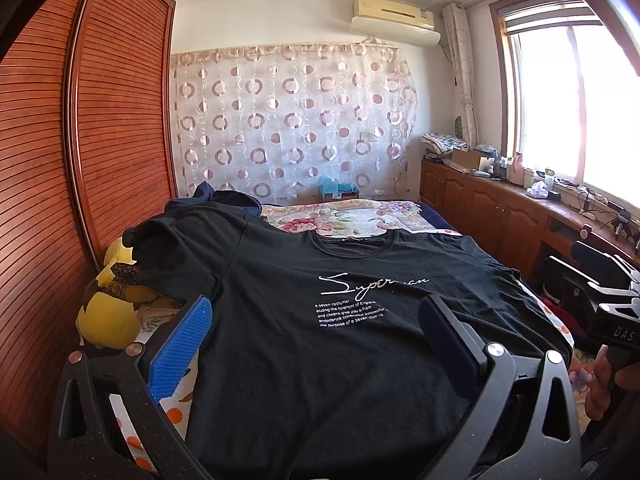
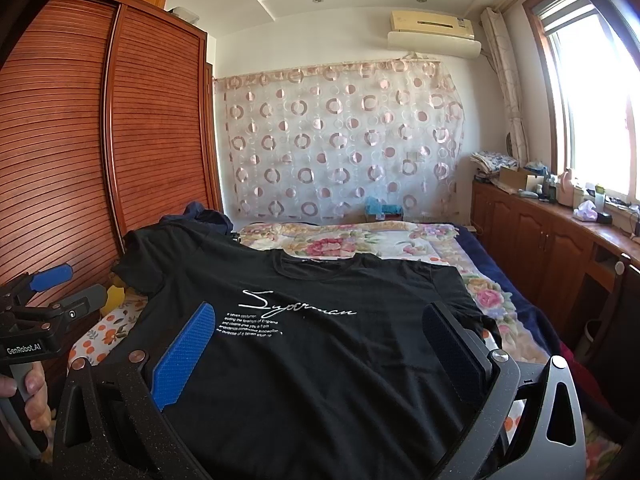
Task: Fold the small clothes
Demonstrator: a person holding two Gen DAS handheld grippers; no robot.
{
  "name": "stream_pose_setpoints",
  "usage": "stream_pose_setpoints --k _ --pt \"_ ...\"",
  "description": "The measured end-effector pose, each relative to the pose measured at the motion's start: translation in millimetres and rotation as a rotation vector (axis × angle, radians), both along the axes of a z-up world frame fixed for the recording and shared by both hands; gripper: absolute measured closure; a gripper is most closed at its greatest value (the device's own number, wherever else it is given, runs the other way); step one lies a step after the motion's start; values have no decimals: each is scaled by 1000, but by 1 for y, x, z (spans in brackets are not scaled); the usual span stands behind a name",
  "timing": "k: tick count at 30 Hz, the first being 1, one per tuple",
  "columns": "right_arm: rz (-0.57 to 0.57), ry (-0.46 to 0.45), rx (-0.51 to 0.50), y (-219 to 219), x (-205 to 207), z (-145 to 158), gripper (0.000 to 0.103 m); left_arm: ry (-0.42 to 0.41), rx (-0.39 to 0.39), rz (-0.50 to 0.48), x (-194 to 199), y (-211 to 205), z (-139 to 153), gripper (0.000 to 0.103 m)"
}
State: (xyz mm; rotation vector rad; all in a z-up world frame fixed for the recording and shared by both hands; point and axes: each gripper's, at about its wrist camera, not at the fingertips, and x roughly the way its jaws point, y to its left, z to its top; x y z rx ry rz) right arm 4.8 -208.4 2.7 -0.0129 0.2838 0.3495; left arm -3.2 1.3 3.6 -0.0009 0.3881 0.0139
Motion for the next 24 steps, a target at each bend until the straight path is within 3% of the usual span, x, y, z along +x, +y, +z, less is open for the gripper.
stream_pose_setpoints --k 24 --pt "1 4 2 0 0 0 0 -13 0 4 -4 -3 9 0"
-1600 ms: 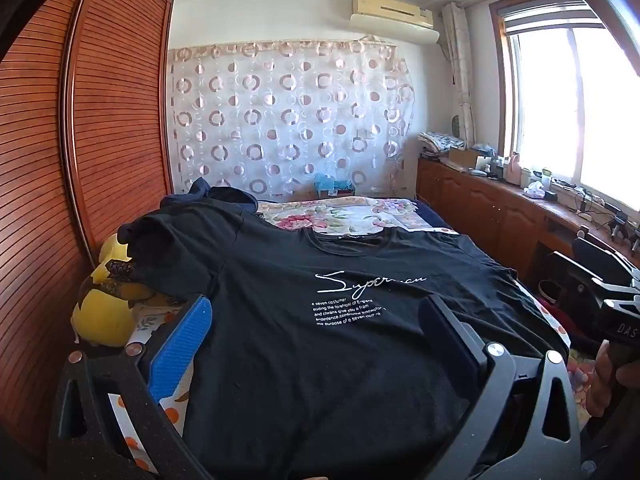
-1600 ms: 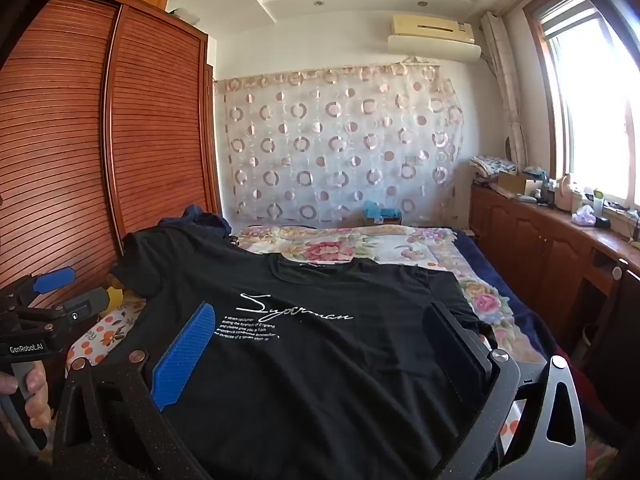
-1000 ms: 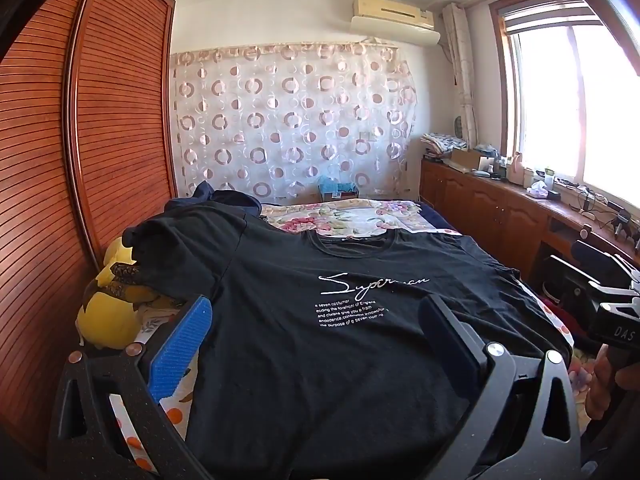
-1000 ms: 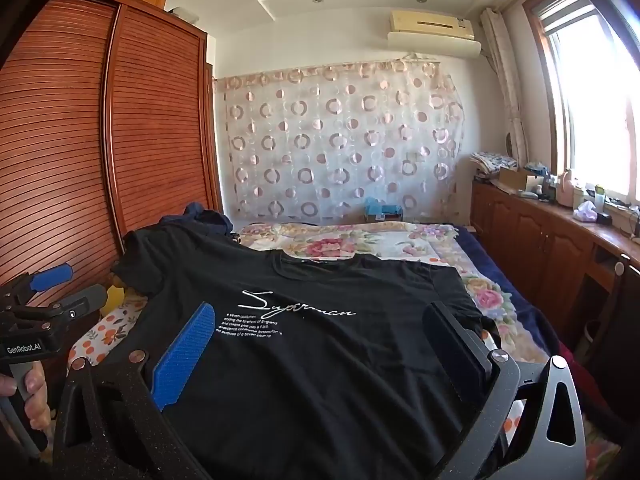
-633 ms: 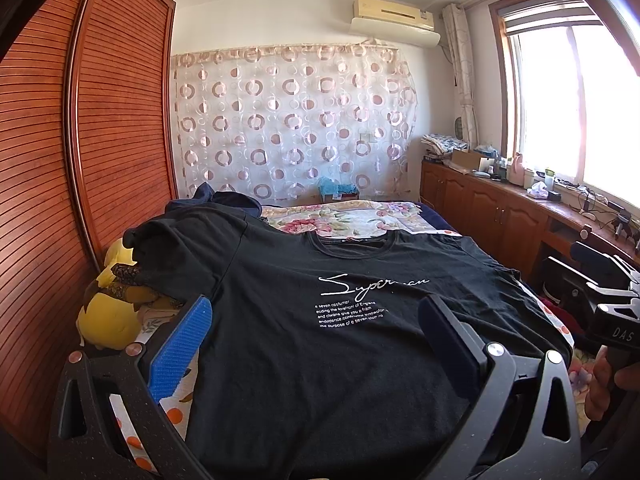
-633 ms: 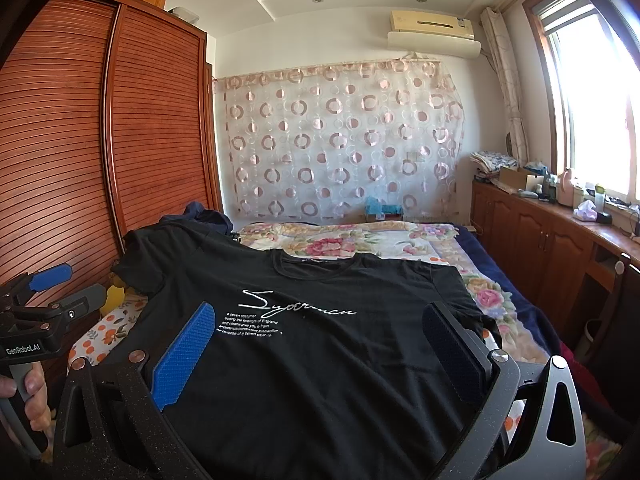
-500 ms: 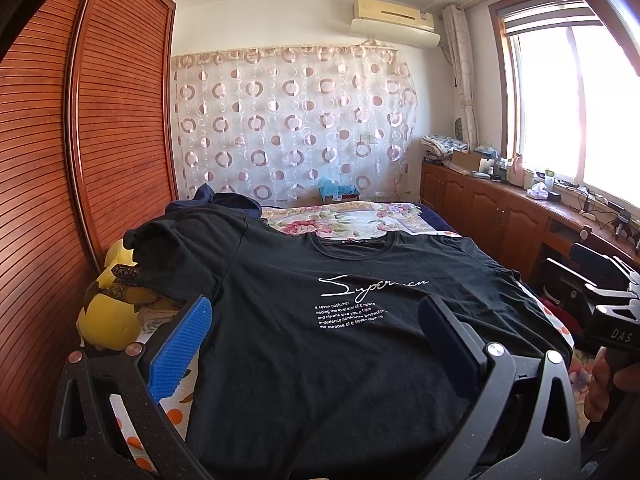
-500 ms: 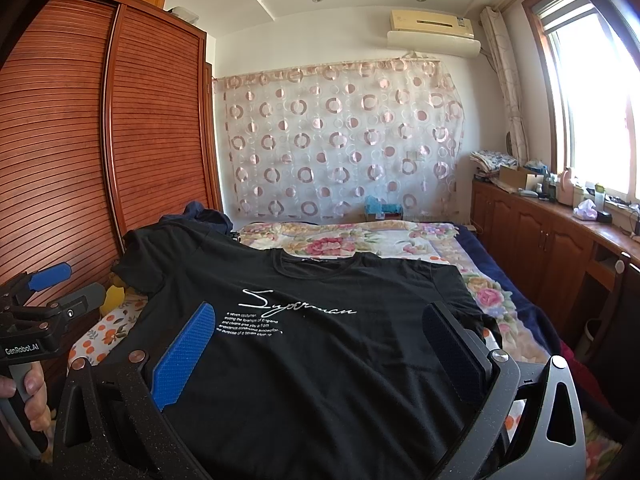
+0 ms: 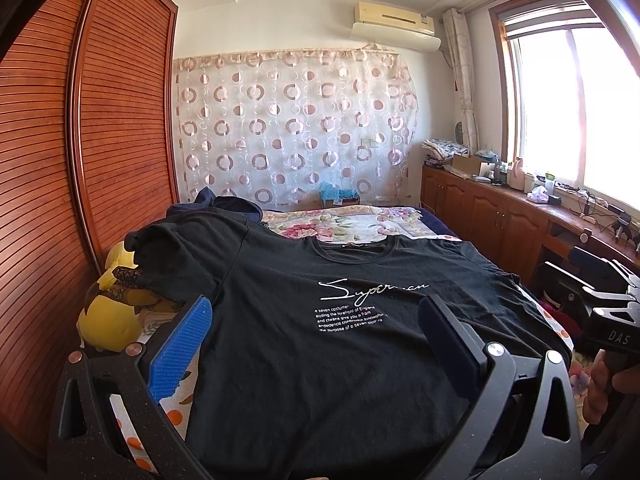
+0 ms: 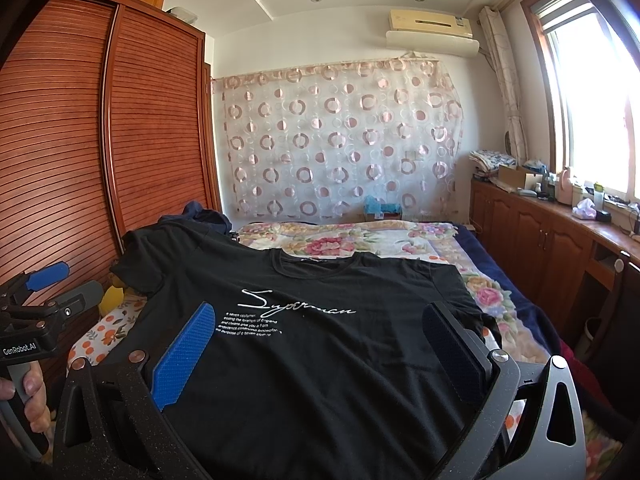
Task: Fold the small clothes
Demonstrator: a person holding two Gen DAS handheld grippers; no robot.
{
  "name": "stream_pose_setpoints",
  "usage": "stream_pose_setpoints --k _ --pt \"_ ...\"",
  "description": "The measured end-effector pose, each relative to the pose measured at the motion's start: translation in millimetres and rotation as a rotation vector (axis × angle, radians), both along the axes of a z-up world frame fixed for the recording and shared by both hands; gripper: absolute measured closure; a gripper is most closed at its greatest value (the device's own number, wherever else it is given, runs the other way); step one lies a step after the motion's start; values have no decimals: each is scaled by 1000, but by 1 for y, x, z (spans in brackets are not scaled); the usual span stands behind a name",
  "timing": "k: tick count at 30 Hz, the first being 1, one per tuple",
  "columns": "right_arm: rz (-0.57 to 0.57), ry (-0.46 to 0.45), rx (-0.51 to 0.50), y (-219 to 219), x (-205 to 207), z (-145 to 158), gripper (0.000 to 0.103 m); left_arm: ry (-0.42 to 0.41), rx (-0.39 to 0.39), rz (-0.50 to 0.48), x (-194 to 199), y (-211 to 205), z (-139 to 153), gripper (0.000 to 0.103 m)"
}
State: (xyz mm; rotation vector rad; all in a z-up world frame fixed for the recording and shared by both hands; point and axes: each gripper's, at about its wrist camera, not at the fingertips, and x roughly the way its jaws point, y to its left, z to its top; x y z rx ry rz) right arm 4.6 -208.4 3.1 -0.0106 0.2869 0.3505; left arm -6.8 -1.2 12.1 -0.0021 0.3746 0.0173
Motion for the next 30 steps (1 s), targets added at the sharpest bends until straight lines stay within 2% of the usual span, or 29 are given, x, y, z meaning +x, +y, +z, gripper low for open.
stream_pose_setpoints --k 30 --pt "6 -6 4 2 0 1 0 -10 1 2 -2 -1 2 0"
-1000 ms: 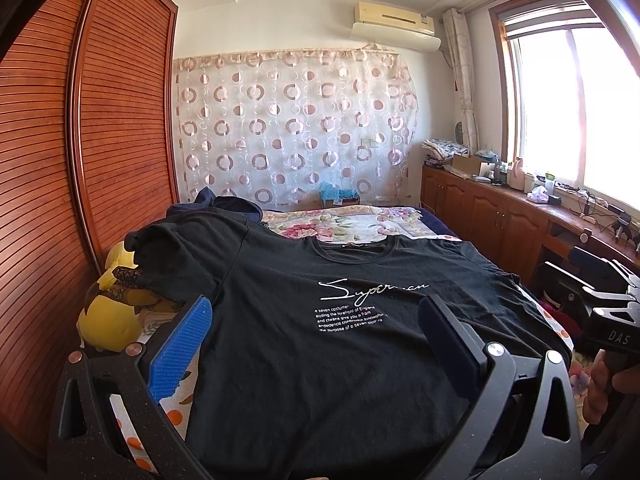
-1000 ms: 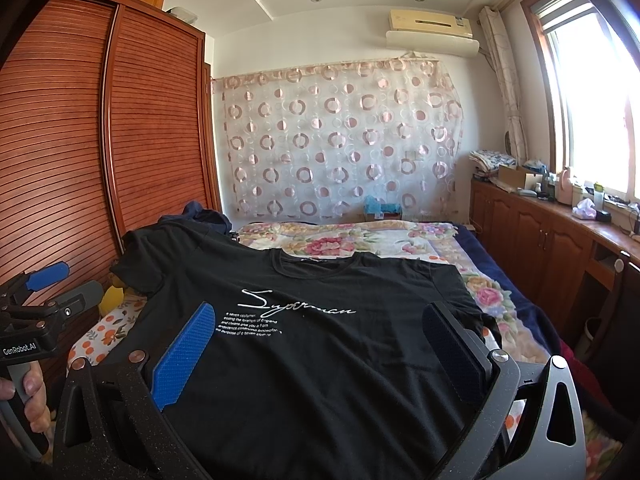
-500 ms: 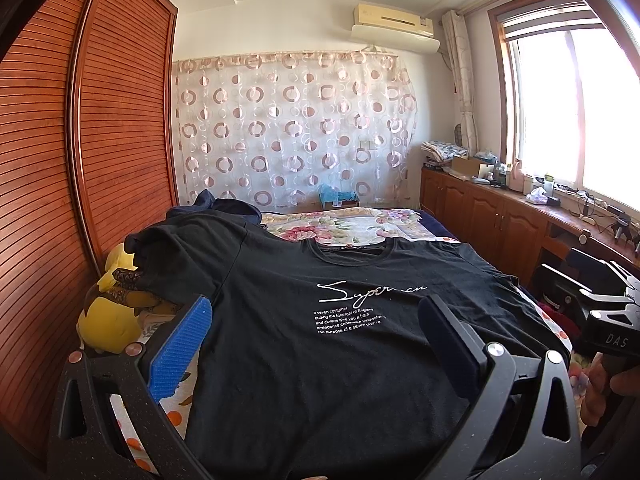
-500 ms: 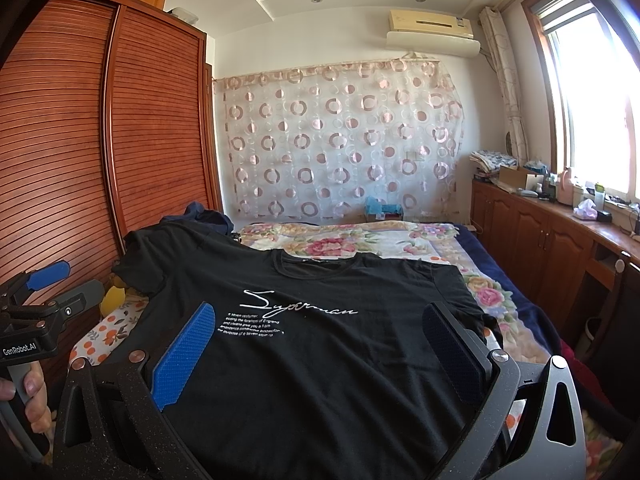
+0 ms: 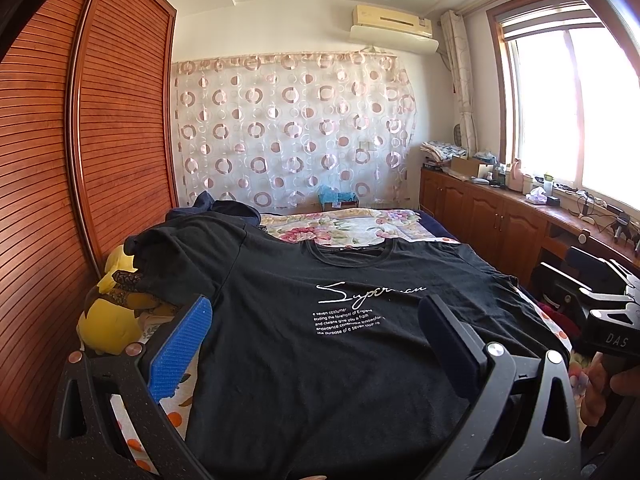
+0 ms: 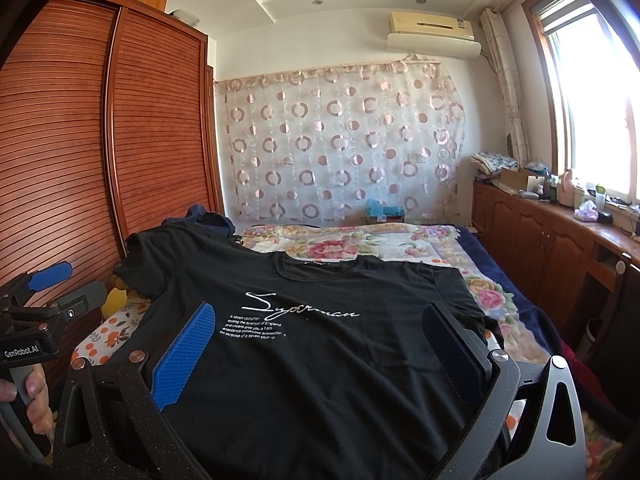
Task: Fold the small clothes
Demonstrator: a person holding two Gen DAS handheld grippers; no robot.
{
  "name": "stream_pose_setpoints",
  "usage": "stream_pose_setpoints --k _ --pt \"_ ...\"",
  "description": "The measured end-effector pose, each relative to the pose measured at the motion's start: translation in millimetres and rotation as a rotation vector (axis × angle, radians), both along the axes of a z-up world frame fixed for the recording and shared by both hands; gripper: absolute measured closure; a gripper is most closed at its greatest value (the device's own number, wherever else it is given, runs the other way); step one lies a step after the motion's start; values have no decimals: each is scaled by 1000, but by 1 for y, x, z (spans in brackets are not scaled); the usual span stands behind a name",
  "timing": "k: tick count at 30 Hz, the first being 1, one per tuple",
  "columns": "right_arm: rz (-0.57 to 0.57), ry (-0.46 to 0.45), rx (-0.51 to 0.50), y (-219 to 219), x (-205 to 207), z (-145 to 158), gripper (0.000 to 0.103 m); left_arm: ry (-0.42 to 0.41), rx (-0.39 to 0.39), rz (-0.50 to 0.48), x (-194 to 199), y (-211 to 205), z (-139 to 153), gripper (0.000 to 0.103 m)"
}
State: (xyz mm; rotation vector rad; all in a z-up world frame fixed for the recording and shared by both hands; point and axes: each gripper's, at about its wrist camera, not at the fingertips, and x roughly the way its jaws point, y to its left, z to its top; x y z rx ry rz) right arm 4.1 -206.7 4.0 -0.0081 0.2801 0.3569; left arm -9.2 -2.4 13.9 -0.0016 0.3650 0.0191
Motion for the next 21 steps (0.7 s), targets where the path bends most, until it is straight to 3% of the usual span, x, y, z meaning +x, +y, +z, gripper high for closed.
stream_pose_setpoints --k 11,21 --pt "3 1 0 1 1 -1 0 0 -1 1 -1 0 0 0" --pt "9 23 1 4 8 -5 0 49 -15 33 17 10 -3 0"
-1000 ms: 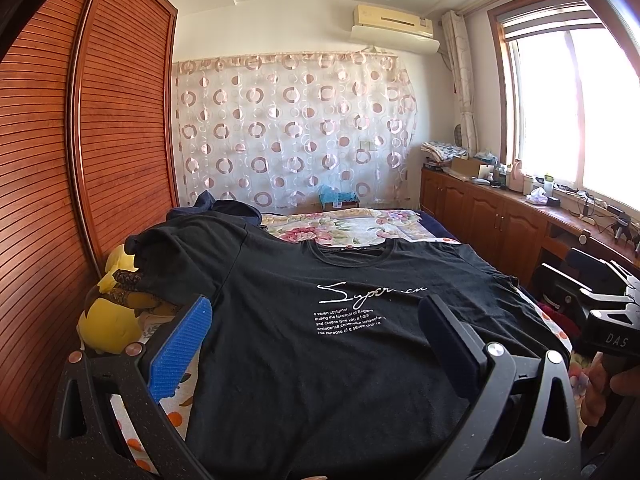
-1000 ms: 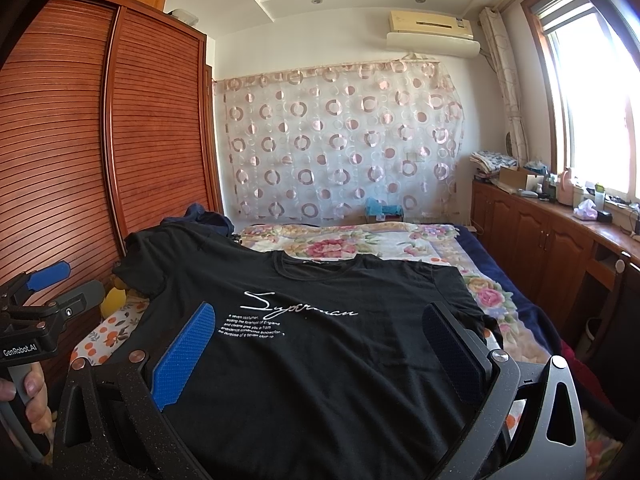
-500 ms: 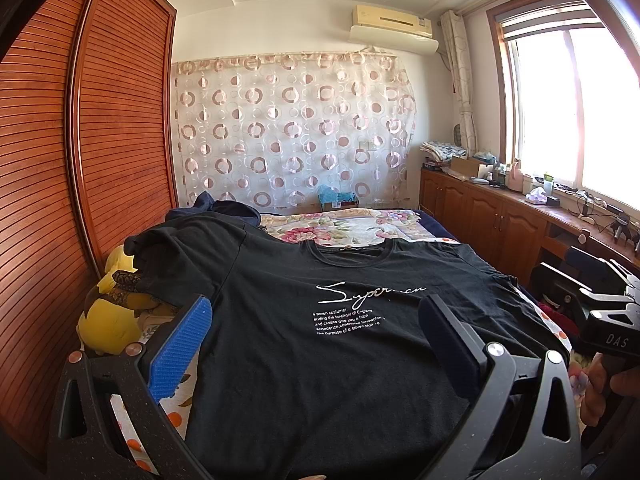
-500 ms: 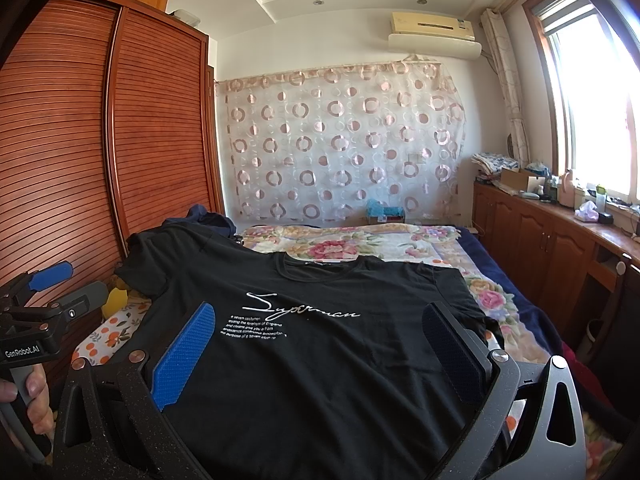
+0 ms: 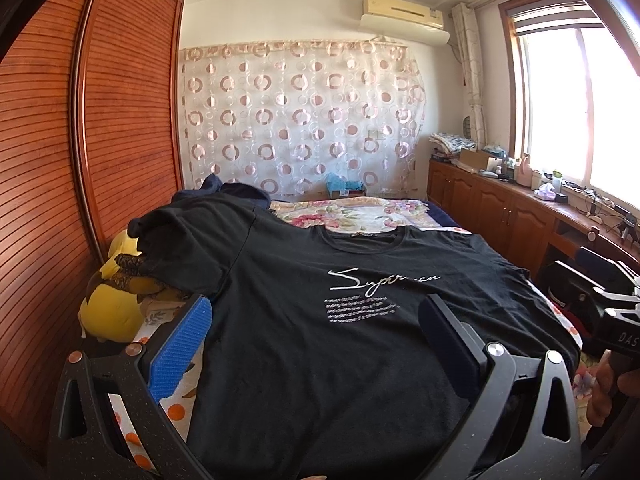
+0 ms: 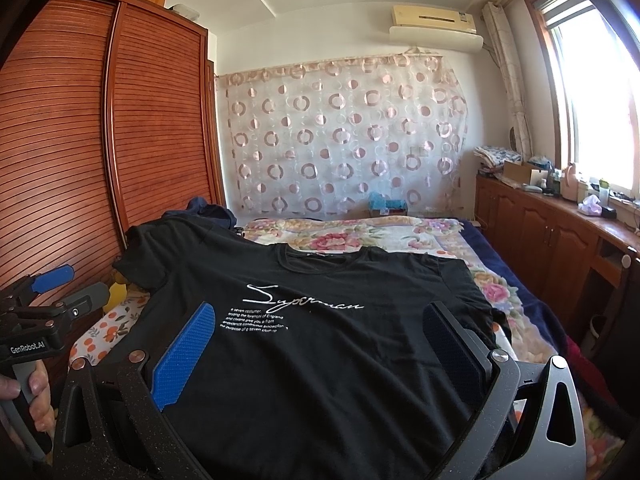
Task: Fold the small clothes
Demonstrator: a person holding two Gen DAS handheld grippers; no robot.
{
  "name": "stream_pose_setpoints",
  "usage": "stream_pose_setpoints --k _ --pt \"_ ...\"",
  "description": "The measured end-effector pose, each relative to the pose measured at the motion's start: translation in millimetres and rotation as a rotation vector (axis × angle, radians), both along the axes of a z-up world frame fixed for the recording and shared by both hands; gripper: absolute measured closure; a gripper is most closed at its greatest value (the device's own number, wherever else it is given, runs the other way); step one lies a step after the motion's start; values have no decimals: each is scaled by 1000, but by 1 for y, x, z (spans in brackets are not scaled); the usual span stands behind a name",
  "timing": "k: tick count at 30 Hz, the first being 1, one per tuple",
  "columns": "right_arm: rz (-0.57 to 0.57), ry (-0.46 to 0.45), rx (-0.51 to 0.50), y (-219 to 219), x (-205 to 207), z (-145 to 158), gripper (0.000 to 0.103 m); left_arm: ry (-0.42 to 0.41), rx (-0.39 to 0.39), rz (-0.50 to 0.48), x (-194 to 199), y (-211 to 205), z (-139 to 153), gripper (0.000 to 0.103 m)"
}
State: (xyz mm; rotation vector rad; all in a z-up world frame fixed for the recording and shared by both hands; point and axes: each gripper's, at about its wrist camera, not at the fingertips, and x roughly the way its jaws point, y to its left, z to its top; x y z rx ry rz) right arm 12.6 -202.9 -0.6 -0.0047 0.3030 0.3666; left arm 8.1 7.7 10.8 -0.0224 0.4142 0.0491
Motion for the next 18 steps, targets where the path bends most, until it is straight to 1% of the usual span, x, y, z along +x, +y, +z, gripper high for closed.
stream_pose_setpoints --k 9,13,18 --pt "9 3 -24 3 8 -3 0 31 -15 19 10 23 -14 0" --pt "41 11 -44 12 19 -7 0 51 -16 33 16 40 -22 0" --pt "99 29 -69 27 36 -13 0 85 -9 76 24 65 -33 0"
